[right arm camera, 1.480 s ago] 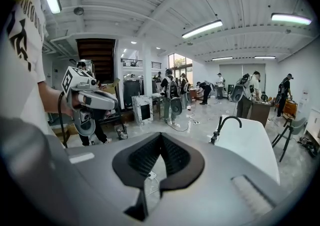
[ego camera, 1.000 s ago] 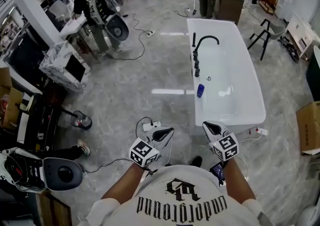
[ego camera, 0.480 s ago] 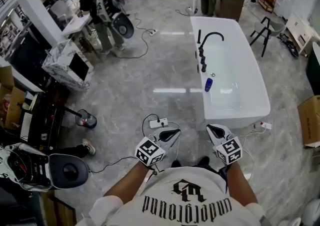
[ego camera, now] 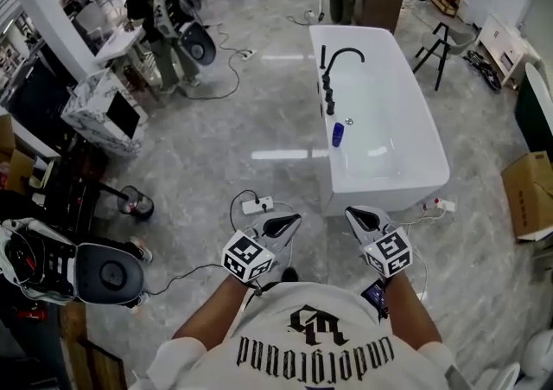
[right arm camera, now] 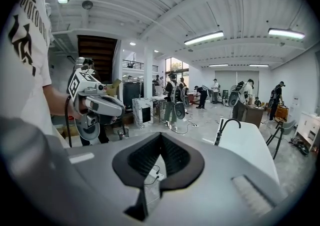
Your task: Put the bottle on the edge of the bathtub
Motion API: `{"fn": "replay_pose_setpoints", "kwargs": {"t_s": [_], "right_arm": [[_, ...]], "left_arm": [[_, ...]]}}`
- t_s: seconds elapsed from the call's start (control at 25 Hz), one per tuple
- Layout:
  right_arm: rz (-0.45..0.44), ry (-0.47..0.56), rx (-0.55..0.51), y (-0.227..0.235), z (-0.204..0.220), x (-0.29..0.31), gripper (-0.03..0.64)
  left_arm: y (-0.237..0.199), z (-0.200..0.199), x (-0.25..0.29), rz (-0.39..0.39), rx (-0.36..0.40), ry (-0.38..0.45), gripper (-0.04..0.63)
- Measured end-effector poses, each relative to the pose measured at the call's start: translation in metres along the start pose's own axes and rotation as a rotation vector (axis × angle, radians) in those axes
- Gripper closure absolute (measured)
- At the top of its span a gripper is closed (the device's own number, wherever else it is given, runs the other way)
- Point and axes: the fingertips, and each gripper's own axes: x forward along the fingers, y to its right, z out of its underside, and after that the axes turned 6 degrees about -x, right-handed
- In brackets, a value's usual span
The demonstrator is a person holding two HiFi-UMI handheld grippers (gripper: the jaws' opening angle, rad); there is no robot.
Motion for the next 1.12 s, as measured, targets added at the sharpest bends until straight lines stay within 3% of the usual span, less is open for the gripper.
{"fn": "replay_pose_setpoints", "kwargs": {"t_s": [0.48,0.72,1.12], "right_arm": [[-0.038,-0.007,-0.020,-0.021,0.074,-0.172,0.615],[-0.055,0.025,-0.021,-0.036,0.097,-0.233,0.615],[-0.056,0.036,-0.017,-0.047,0.110,-0.289,0.615]], "left_arm": [[0.161,0.046,0.041,-0.041,-0.006,0.050,0.588],[0.232,0.060,0.061,-0.004,0.016,0.037,0.588],[0.284,0.067,0.061,-0.018,0.012,0.072,0.586]]}}
